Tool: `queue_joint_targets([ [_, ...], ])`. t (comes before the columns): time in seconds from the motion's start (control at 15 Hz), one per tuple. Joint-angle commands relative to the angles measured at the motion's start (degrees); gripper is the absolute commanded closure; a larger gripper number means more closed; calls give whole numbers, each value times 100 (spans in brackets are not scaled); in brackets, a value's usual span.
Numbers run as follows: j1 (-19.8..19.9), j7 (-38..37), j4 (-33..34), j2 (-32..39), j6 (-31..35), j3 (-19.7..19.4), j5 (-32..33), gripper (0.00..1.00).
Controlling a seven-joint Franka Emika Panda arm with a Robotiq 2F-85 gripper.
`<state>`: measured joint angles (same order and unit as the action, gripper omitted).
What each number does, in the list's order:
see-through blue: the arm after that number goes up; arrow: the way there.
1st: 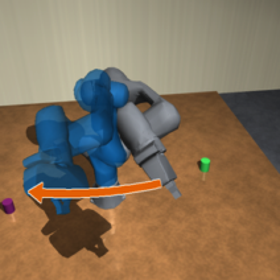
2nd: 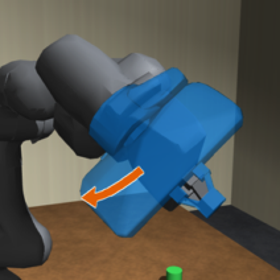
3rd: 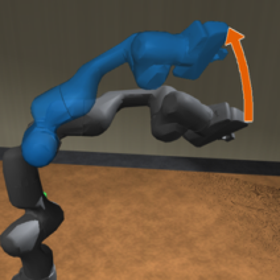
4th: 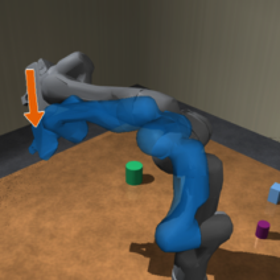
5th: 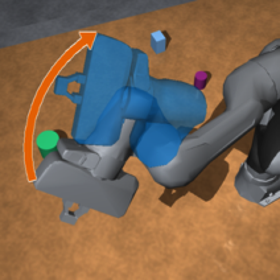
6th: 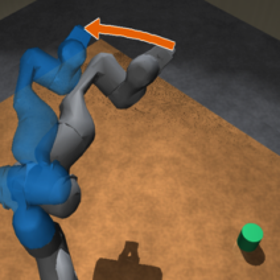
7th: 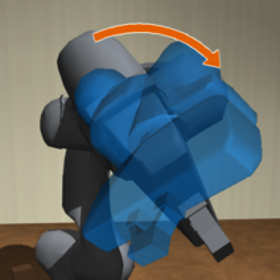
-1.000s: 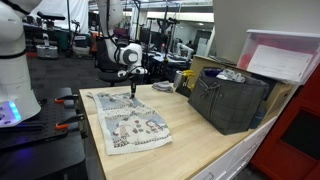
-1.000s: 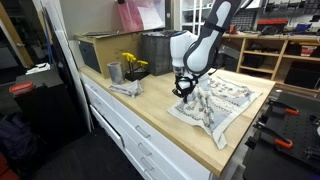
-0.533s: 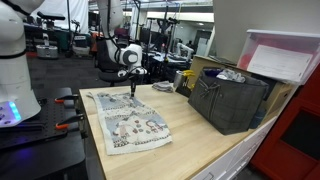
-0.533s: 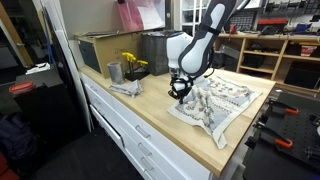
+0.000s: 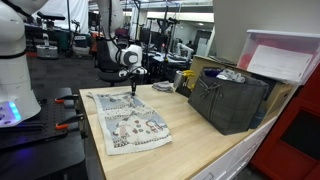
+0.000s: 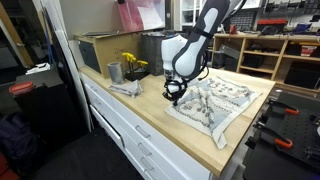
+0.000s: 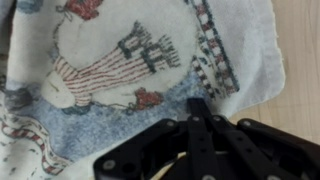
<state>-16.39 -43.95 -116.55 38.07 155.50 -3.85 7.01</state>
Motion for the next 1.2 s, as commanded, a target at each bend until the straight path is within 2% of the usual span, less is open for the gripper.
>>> queue_joint_targets([
  [0.0,-24,200,364,307,146,17,-228,100],
  [0.93,-104,186,1832,1082,101,78,-566,100],
  [1.13,-132,187,1945,1066,135,58,-590,100],
])
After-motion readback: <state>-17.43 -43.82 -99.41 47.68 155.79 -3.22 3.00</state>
